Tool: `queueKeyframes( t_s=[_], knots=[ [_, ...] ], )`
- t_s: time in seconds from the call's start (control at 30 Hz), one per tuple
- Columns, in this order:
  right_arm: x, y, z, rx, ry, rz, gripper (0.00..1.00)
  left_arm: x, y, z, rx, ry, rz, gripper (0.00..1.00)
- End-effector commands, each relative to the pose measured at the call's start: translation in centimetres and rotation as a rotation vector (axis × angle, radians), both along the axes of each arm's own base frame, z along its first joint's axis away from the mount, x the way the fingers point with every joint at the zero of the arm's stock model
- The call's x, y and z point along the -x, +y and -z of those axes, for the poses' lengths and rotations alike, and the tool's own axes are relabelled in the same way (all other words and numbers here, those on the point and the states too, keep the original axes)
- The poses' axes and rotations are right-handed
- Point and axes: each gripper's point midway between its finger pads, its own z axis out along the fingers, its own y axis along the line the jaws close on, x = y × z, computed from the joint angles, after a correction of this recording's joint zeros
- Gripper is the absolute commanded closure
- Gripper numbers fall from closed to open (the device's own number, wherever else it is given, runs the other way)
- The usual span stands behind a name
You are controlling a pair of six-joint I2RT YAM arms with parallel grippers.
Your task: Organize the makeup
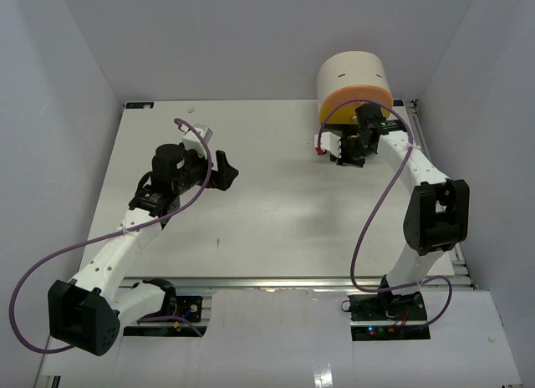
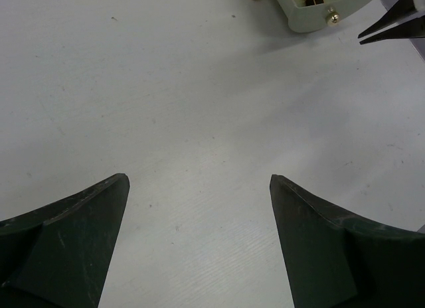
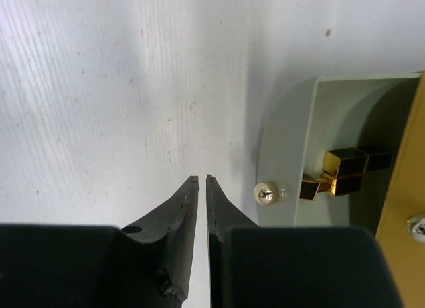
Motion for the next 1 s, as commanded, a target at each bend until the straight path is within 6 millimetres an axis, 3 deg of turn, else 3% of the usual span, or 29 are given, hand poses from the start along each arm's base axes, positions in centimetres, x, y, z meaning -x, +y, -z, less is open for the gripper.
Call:
queueKeyframes(
  t_s=[0.0,0.2,0.4,0.53,0.7,0.97],
  knots=[
    [-0.2,-2.7,2.5,0.178,0.033,-0.027,0.85,0.0,0.3,-1.0,0.0,-0.036,-0.009,0.02],
    [-2.4,-5.3,6.5,0.337,0.007,0.106,0.86,-0.1,0.3,-0.9,0.0,-0.033,-0.013,0.02],
    [-6.2,-5.7,6.8,0.335,-0.131,0.227,0.85,-0.2,0.3,-0.6,-0.003,-0.028,-0.013,0.02],
    [-7.5,-6.0,6.9,0.354,-0.198,0.268,0.75,-0.2,0.3,-0.5,-0.004,-0.025,-0.014,0.02],
    [-9.5,-6.8,6.6,0.382,-0.334,0.326,0.35,-0.2,0.4,-0.4,-0.007,-0.025,-0.016,0.02],
    [-11.0,-6.4,4.9,0.344,-0.43,0.353,0.2,-0.3,0.4,-0.3,-0.01,-0.022,-0.017,0.02]
  ],
)
